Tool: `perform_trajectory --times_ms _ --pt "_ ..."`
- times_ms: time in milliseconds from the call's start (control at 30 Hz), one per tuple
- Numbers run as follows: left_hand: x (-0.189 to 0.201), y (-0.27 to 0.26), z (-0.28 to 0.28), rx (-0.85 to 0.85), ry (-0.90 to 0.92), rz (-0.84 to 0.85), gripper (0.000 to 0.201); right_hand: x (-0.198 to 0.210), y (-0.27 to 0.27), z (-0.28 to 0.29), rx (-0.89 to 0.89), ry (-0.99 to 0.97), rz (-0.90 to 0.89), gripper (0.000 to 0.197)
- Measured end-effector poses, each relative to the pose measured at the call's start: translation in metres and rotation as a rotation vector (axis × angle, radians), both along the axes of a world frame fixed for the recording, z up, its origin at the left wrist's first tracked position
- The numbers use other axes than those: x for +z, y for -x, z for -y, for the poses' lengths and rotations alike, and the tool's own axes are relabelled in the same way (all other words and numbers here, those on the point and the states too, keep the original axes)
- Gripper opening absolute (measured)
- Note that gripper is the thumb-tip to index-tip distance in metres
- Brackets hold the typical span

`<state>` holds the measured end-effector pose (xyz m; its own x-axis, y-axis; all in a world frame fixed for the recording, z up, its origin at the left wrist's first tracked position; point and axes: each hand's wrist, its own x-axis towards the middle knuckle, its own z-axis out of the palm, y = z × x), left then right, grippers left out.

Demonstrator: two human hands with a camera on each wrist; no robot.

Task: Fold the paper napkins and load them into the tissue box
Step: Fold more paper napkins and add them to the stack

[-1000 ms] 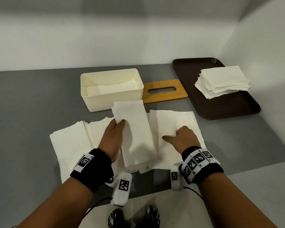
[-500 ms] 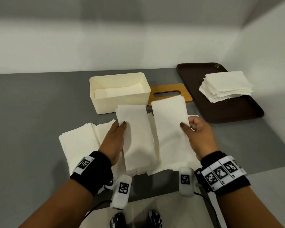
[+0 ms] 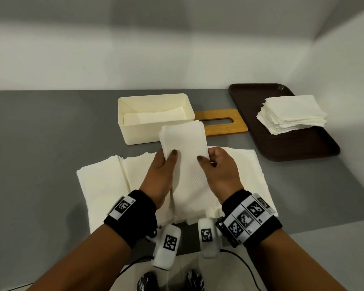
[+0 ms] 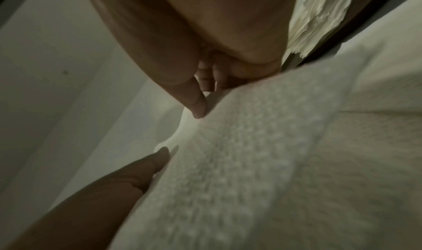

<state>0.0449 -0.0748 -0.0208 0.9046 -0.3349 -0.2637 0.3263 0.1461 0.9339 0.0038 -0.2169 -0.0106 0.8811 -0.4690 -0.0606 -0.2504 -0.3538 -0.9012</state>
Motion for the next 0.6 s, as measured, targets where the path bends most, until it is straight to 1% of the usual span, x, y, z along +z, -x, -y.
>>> perform_trajectory --times_ms 67,100,133,167,200,233,267,300,333,367,400,433,467,567,600 --pt "-0.001 0.0 -0.001 0.01 0.006 0.024 0.022 0.003 -0.001 0.001 -0.032 0.022 -0.041 0.029" --pt "-0.002 -0.001 -0.001 0.009 0.019 0.029 0.023 0.005 -0.001 0.002 -0.026 -0.007 -0.078 0.038" --pt "-0.001 -0.001 -0.001 0.008 0.032 0.03 0.023 0.006 -0.002 0.002 0.0 -0.072 -0.117 0.043" --pt "-0.001 0.0 0.0 0.002 0.044 0.03 0.023 0.007 -0.002 0.0 0.037 -0.156 -0.138 0.042" --pt "0.0 0.001 0.002 -0.006 0.054 0.031 0.023 0.007 -0.001 -0.001 0.075 -0.241 -0.151 0.035" --pt "0.001 0.002 0.004 -0.012 0.052 0.039 0.025 0.007 -0.001 -0.003 0.105 -0.297 -0.158 0.024" --pt "0.001 0.002 0.006 -0.012 0.04 0.058 0.026 0.006 -0.002 -0.006 0.128 -0.321 -0.151 0.02" --pt "0.002 0.002 0.008 -0.004 0.022 0.082 0.027 0.004 -0.004 -0.007 0.15 -0.323 -0.131 0.024" --pt "0.002 0.001 0.009 0.006 0.013 0.105 0.027 0.001 -0.005 -0.008 0.166 -0.323 -0.114 0.034" --pt "0.002 -0.001 0.009 0.018 0.013 0.123 0.026 -0.001 -0.007 -0.007 0.175 -0.327 -0.104 0.047" --pt "0.003 -0.003 0.008 0.032 0.025 0.126 0.026 -0.003 -0.008 -0.004 0.184 -0.345 -0.111 0.062" --pt "0.005 -0.005 0.007 0.053 0.043 0.121 0.026 -0.004 -0.008 -0.001 0.191 -0.374 -0.139 0.071" --pt "0.007 -0.01 0.004 0.084 0.061 0.109 0.026 -0.005 -0.007 0.004 0.215 -0.41 -0.181 0.071" --pt "0.012 -0.026 -0.006 0.163 0.077 0.102 0.029 -0.008 -0.007 0.013 0.344 -0.474 -0.29 0.041" --pt "0.013 -0.033 -0.011 0.171 0.074 0.111 0.029 -0.008 -0.009 0.016 0.353 -0.493 -0.293 0.037"
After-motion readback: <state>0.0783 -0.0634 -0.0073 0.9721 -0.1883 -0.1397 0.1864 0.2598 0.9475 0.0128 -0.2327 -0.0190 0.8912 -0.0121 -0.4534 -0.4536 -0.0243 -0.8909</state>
